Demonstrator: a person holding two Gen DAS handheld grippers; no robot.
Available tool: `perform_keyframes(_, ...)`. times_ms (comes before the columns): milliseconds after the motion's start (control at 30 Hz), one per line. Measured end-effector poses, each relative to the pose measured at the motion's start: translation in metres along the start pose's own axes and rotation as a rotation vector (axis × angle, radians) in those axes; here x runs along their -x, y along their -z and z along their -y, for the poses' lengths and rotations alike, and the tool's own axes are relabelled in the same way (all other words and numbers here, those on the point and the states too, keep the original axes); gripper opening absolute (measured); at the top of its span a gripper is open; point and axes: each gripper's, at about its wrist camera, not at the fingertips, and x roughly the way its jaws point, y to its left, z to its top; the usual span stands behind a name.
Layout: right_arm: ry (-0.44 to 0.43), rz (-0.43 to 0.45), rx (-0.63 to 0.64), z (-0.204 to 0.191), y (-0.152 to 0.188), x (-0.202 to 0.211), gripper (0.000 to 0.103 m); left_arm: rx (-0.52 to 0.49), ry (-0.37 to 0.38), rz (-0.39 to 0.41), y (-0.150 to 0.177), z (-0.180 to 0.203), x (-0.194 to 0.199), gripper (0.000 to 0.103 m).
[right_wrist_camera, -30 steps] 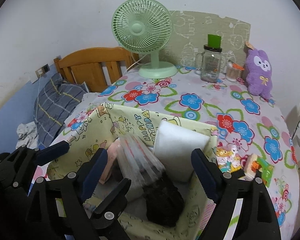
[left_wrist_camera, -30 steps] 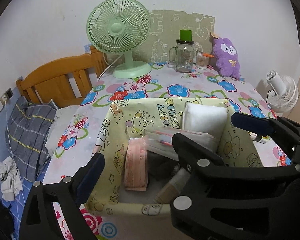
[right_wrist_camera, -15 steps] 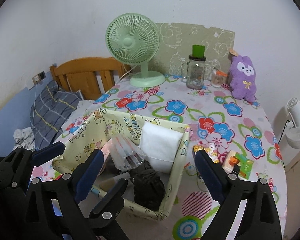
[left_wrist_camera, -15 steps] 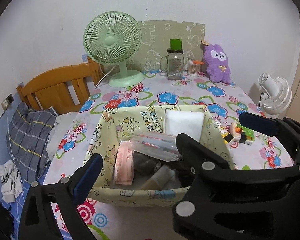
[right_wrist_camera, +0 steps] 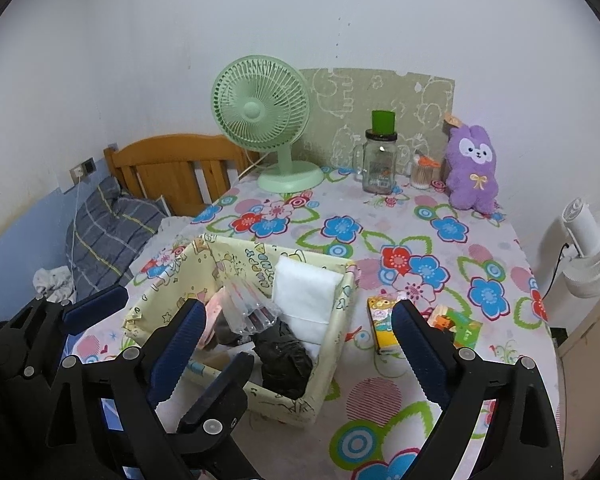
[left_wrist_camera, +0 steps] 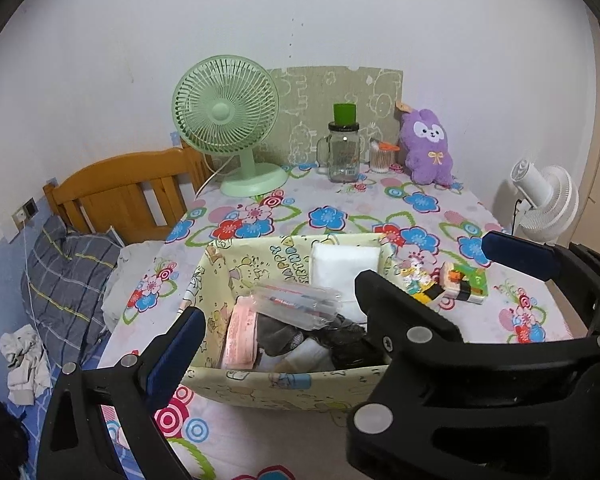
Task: Organize soft objects
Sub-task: 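Withdraw both open tools from the box toward the snack boxes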
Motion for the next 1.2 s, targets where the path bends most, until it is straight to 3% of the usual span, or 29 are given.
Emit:
perform_keyframes(533, 0.102, 0.072, -0.016, 0.029, 0.01, 0.039, 0.103, -0.015, 0.063, 0.054, 0.002, 0.035, 0.021, 0.1)
perform_keyframes(900, 0.183, 0.076, -0.024, 0.057, 0.026, 0.049, 0.103, -0.052, 0.11, 0.019, 0.008, 0.069, 0.013, 0.1)
perform_keyframes(1200, 0.191, 0.08, -0.056, 0.081, 0.037, 0.047, 0.103, -0.066, 0.156, -0.004, 0.012, 0.091, 0.003, 0.1)
